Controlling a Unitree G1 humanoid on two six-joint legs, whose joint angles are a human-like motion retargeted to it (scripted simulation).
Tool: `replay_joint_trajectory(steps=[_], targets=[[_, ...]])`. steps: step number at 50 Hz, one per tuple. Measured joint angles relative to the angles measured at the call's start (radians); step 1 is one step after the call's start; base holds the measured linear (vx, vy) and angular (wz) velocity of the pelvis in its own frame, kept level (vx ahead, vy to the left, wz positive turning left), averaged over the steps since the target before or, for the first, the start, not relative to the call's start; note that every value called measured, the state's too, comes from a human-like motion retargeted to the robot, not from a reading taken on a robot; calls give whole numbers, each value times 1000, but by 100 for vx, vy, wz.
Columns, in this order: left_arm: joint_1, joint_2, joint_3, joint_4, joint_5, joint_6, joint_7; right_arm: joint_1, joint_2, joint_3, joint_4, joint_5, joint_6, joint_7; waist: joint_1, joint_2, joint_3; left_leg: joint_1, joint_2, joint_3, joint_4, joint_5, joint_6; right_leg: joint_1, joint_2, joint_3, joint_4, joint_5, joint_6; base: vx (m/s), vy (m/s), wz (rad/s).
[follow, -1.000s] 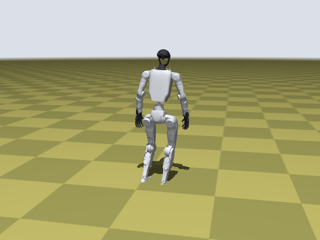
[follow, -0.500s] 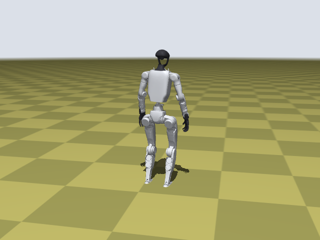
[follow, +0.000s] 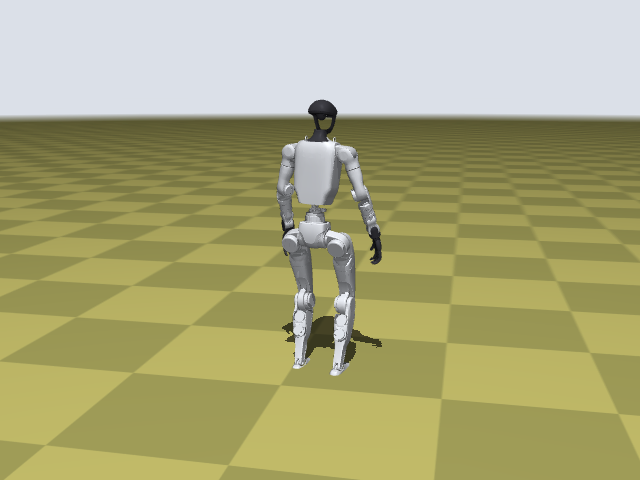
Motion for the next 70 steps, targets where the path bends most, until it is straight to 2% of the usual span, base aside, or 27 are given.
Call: replay_joint_trajectory(steps=[10, 15, 18, 22, 28, 37, 43, 49, 55, 60, 65, 70], targets=[[3, -20, 4, 2, -4, -1, 1, 2, -16, 0, 9, 2, -6, -18, 12, -3, 12, 1, -27, 9, 30, -27, 17, -42, -22, 15, 118, -28, 9, 0, 0, 0], [0, -24, 3, 21, 2, 1, 0, 2, -25, 5, 9, 4, -10, -23, 14, -23, 17, 25, -66, 19, -20, -10, 23, -118, -81, -23, 250, 7, 19, 0, 0, 0], [7, -24, 2, 36, 5, 6, 1, 10, -23, 6, 11, 6, -11, -27, 1, -35, 19, 25, -90, 13, -18, -12, 25, -170, -63, 19, 320, -28, 37, 1, 0, 9], [10, -20, 15, 59, 1, 13, 0, 10, -21, 8, 17, 15, -9, -26, -2, -46, 14, 55, -109, 11, -97, 17, 26, -238, -83, 26, 366, -34, 34, 7, 0, 2], [31, 25, 47, 95, -15, 21, 9, 23, 0, 4, 29, 33, -4, -21, 0, -52, 8, 97, -108, 6, -180, 37, 22, -316, -94, 21, 323, -6, 33, 10, -1, -4], [23, 119, 108, 101, -54, 13, 25, 20, 78, -31, 10, 84, 1, -3, 17, -58, -7, 195, -64, -2, -336, 70, 16, -388, -60, 1, 111, 116, 63, 16, -4, -10], [15, 133, 133, 71, -83, 1, 41, 54, 79, -67, 15, 128, -1, -6, 22, -90, -12, 227, -56, 4, -306, 26, 20, -428, -60, 3, 24, 186, 94, 22, -9, -7], [-14, 130, 124, 30, -93, -6, 51, 72, 74, -96, 16, 162, -3, -19, 30, -98, -19, 268, -28, 11, -254, -41, 21, -431, -44, -21, -13, 245, 98, 30, -12, -9], [-38, 96, 88, -12, -87, -6, 49, 78, 69, -106, 14, 173, -6, -35, 14, -86, -24, 283, 33, 65, -102, -110, 2, -410, -25, -54, 76, 239, 73, 34, -13, 5], [-48, 61, 39, -52, -87, -4, 37, 68, 66, -73, 2, 157, -7, -36, 5, -47, -28, 220, 136, 81, 176, -72, -34, -371, 32, -88, 129, 172, 23, 30, -15, -6], [-70, 47, -21, -110, -70, -8, 20, 34, 55, -15, -23, 137, -7, -32, 6, -2, -31, 73, 312, 156, 524, -10, -6, -321, 82, -135, 113, 130, -16, 27, -13, 4], [-96, 49, -57, -159, -31, -5, -1, -22, 36, 24, -54, 117, -7, -27, 19, 20, -40, -73, 402, 255, 580, -110, 42, -256, 86, -175, 16, 115, -11, 30, -8, 20]])
